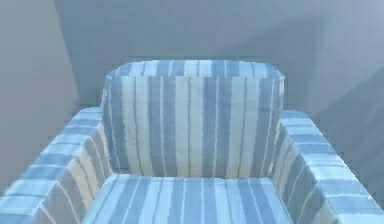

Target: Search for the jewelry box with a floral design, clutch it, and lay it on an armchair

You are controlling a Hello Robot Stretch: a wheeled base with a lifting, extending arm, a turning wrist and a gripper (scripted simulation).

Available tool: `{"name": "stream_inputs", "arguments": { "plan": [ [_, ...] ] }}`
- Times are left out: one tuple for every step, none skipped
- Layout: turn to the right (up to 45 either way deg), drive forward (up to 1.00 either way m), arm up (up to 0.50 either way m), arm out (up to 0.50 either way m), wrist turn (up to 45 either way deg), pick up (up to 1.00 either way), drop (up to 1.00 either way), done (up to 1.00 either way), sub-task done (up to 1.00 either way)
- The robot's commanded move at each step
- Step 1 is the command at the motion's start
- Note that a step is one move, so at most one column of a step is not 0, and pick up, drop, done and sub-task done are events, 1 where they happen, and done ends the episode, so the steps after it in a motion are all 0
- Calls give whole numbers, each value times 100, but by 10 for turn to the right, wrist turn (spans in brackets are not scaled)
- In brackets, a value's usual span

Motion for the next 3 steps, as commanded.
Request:
{"name": "stream_inputs", "arguments": {
  "plan": [
    [180, 0, 0, 0, 0, 0, 0, 0, 0],
    [450, 0, 0, 0, 0, 0, 0, 0, 0],
    [210, 0, 0, 0, 0, 0, 0, 0, 0]
  ]
}}
